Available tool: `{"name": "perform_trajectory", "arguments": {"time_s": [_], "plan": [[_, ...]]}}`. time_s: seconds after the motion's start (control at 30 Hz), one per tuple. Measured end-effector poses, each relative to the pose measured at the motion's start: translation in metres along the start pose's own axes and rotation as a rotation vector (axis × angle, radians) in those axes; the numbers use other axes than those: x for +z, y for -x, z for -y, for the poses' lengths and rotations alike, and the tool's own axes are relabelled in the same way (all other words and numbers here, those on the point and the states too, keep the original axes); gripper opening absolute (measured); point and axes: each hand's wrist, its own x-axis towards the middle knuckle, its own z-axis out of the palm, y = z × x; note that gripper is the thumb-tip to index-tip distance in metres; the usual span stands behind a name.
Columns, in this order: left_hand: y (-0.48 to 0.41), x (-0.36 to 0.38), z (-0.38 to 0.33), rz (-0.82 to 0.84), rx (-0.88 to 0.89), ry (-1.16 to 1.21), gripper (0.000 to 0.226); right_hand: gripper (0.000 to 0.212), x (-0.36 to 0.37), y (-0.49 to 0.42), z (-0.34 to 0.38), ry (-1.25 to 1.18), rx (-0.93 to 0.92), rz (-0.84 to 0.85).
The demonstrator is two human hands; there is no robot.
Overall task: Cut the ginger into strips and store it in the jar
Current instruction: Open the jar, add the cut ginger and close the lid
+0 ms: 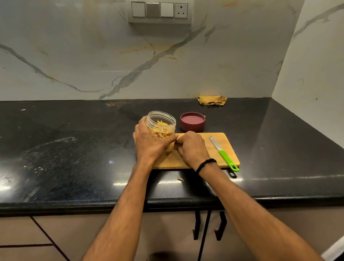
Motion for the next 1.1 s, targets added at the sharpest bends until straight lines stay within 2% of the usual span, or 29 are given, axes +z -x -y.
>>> {"name": "perform_trajectory", "arguments": {"time_s": [0.23, 0.4, 0.57, 0.63, 0.73, 0.8, 0.87, 1.03, 1.1], "plan": [[0.001, 0.0, -0.002, 0.02, -0.004, -0.011, 0.113, 0.022, -0.005, -0.008, -0.008, 0.024, 0.164, 0.018], [0.001, 0.002, -0.003, 0.032, -0.005, -0.015, 0.113, 0.023, -0.009, -0.012, -0.012, 0.04, 0.161, 0.062], [0.002, 0.001, -0.003, 0.039, 0.018, -0.013, 0.11, 0.025, -0.013, -0.019, -0.018, -0.057, 0.255, 0.063], [0.004, 0.0, -0.006, 0.037, 0.037, -0.02, 0.108, 0.019, -0.021, -0.024, -0.029, -0.256, 0.346, 0.08], [0.004, -0.001, -0.006, 0.046, 0.054, -0.016, 0.108, 0.015, -0.046, -0.029, -0.033, -0.968, 0.454, 0.159], [0.004, -0.001, -0.005, 0.059, 0.063, -0.009, 0.108, 0.02, -0.059, -0.038, -0.028, -1.167, 0.419, 0.131], [0.003, -0.002, -0.005, 0.07, 0.072, -0.015, 0.109, 0.019, -0.068, -0.045, -0.012, -1.095, 0.309, 0.149], [0.006, -0.002, -0.006, 0.079, 0.067, -0.034, 0.111, 0.02, -0.071, -0.053, 0.026, -0.596, 0.06, 0.266], [0.006, -0.002, -0.005, 0.089, 0.062, -0.028, 0.11, 0.023, -0.071, -0.055, 0.026, -0.582, 0.041, 0.233]]}}
